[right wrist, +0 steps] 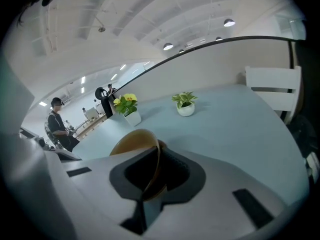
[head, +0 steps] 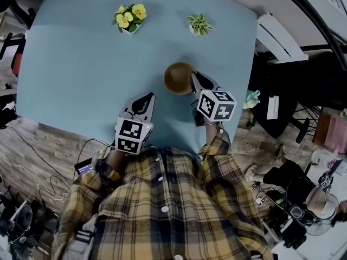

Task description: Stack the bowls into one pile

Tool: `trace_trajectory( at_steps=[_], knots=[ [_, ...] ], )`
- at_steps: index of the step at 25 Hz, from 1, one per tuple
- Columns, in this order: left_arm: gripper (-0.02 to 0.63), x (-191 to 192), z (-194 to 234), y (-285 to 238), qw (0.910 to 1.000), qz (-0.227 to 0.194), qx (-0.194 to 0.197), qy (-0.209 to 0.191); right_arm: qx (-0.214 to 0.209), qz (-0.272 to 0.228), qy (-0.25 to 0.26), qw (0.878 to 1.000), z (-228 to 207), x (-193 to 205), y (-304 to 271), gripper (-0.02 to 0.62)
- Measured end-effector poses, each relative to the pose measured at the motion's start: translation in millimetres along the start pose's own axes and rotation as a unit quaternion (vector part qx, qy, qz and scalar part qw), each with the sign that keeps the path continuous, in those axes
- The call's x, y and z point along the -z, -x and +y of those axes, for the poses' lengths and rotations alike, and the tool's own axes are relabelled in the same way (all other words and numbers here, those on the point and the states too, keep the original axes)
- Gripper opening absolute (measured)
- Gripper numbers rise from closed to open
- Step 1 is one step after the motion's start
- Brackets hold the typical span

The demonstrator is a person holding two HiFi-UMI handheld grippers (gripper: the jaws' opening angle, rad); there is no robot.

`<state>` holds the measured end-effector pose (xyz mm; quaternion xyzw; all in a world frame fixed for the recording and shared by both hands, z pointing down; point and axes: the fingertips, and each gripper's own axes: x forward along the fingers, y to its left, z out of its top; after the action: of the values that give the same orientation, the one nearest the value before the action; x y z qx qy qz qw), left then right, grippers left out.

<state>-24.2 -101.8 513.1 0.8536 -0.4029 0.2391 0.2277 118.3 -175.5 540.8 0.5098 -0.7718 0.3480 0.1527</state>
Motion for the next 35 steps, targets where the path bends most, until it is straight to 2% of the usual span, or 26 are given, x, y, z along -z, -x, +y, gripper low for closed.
trace_trajectory(
  at_steps=[5,13,19,28,35],
  knots=[
    [-0.009,2.6,-0.5,-2.7,1.0000,0.002,0.001,0.000,0.002,-0.018,0.016,1.000,0.7,-5.6,1.7,0.026],
    [-0.009,2.3,-1.7,-2.8,1.0000,0.001,0.003,0.000,0.009,-0.019,0.058,0.998,5.3,0.4,0.7,0.171],
    [-0.009,0.2,-2.6,-2.0,1.0000,-0.002,0.004,-0.002,0.000,-0.029,0.068,0.997,10.9,-4.9,5.3,0.230],
    [-0.009,-10.2,-3.3,5.4,0.9998,-0.019,0.000,-0.010,-0.013,-0.067,0.089,0.994,23.2,-26.6,32.5,0.249],
    [-0.009,-29.5,-9.2,21.0,0.9983,-0.049,-0.006,-0.030,-0.018,-0.116,0.062,0.991,32.7,-47.5,77.3,0.247]
  ],
)
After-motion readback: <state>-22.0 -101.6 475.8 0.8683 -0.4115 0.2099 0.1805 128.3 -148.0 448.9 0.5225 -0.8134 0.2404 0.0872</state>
